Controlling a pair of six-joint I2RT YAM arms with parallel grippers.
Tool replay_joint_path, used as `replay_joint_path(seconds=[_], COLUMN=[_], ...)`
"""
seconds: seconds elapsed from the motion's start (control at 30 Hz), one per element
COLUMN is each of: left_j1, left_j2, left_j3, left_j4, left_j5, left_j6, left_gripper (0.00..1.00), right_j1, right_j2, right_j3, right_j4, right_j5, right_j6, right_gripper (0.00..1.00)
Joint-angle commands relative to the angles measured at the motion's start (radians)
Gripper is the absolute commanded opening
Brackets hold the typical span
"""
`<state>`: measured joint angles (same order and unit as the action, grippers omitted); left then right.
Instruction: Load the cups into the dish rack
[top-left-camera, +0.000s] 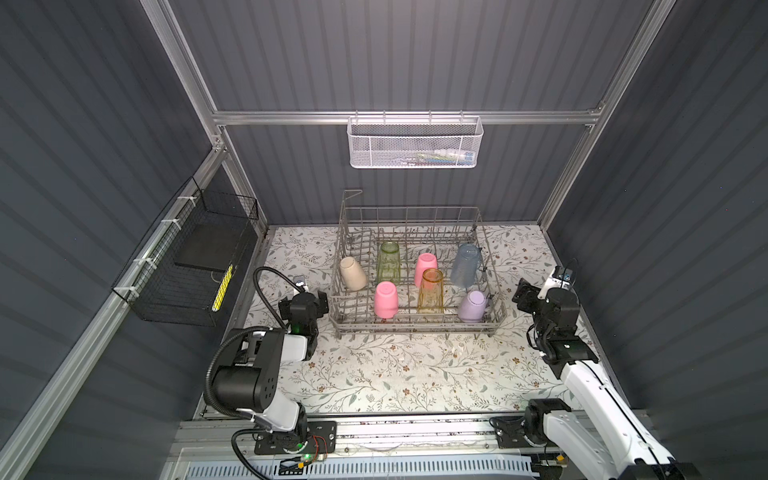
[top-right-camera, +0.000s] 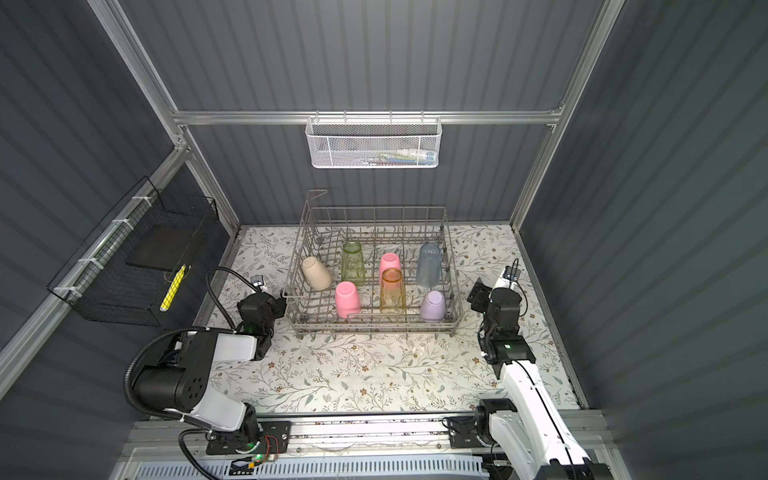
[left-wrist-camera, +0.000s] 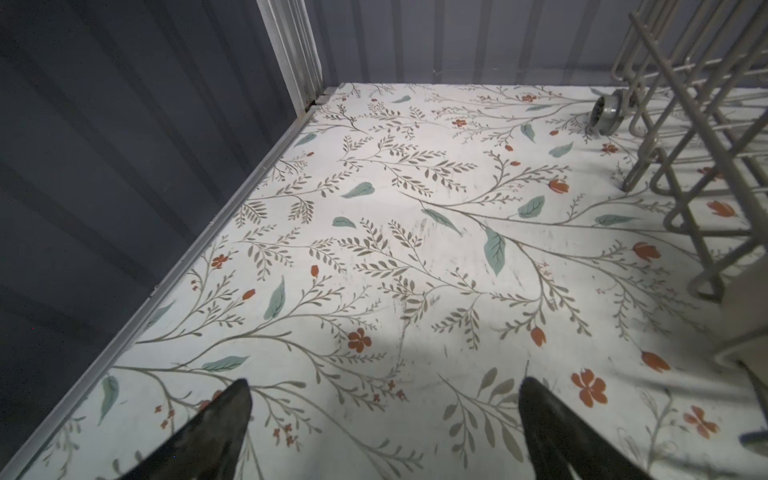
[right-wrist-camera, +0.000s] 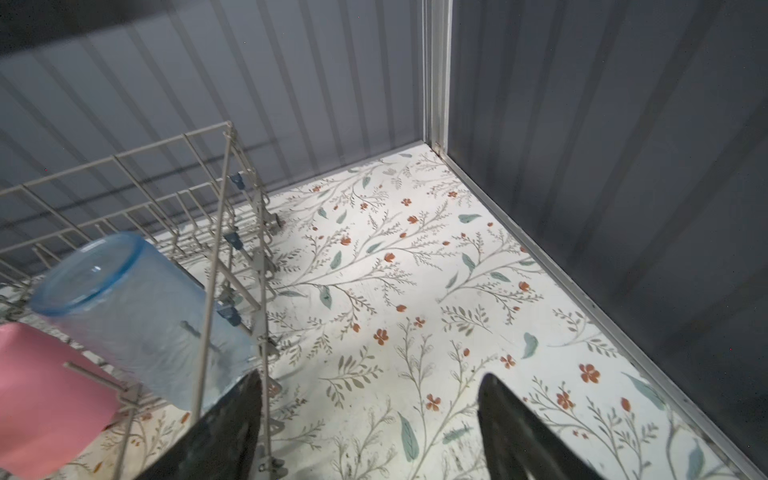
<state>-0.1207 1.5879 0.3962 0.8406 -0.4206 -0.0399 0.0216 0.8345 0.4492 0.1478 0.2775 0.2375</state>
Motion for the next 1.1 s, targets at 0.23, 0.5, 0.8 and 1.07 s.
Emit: replay_joint_path(seconds=[0.23, 0.5, 0.8, 1.07], left_j1=[0.006, 0.006, 0.006, 0.006], left_j2=[0.128, 0.128, 0.127, 0.127], left_j3=[0.049, 0.061, 0.058, 0.056], left_j4=[0.128, 0.092, 0.1, 0.103], left_j5=[0.018, 0.019, 0.015, 0.016], left_j6=[0.023, 0.021, 0.02, 0.02], left_gripper=[1.0, 1.0, 1.0, 1.0], right_j1=[-0.006, -0.011, -0.022, -0.022], right_j2=[0.101, 0.239, 0.466, 0.576], right_j3=[-0.174, -0.222, -0.162, -0.084], right_j4=[0.4, 0.582, 0.746, 0.725], right_j5=[0.09, 0.096, 0.07, 0.019], right_j6=[-0.109, -0.151, -0.141, -0.153], right_gripper=[0.86, 0.89, 0.91, 0.93])
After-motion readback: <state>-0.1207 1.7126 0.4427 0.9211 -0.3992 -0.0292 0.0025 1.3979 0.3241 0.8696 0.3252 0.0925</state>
